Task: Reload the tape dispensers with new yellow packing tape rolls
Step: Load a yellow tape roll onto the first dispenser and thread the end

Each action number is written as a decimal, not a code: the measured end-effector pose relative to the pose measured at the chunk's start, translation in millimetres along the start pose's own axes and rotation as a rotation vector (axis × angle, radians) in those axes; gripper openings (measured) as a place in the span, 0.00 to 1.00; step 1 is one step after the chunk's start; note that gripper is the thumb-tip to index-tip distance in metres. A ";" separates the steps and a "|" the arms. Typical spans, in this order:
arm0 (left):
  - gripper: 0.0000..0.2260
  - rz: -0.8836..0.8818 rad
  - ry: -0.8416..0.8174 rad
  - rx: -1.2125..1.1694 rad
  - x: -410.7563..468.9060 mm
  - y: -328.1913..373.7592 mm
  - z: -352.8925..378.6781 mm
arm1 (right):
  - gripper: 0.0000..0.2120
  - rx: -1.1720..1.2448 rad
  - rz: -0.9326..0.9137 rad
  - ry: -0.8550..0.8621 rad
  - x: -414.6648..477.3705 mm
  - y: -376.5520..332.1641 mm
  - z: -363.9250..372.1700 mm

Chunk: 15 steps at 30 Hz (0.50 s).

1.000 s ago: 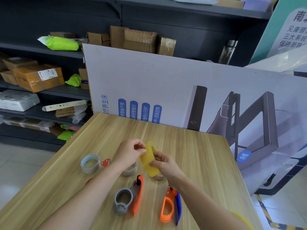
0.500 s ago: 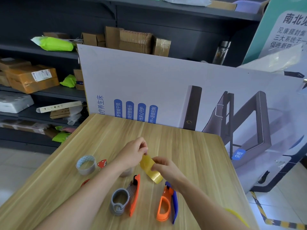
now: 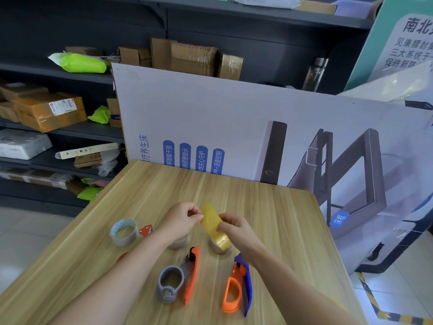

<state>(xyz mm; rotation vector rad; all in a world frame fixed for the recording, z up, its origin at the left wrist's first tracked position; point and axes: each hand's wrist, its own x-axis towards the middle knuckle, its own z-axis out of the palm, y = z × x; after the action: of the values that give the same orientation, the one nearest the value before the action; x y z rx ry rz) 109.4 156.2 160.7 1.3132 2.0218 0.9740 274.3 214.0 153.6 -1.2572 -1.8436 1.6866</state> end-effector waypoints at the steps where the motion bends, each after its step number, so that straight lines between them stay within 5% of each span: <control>1: 0.04 0.012 -0.023 0.055 -0.5 0.4 -0.3 | 0.13 0.004 -0.002 -0.001 0.3 -0.4 0.3; 7: 0.07 0.182 0.083 0.342 -6.1 6.5 9.6 | 0.12 -0.019 -0.014 0.014 3.2 -1.3 -0.6; 11: 0.10 0.098 0.058 0.067 -4.8 9.3 14.2 | 0.11 -0.071 0.005 0.017 5.4 1.6 -5.9; 15: 0.17 0.091 -0.151 -0.172 -6.4 12.6 9.3 | 0.07 -0.021 0.088 0.115 8.3 3.2 -12.4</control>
<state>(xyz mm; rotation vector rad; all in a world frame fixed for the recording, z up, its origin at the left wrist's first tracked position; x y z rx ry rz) 125.7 156.3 165.6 1.3522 1.7384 1.0323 280.2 227.8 151.0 -1.4315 -1.7672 1.6064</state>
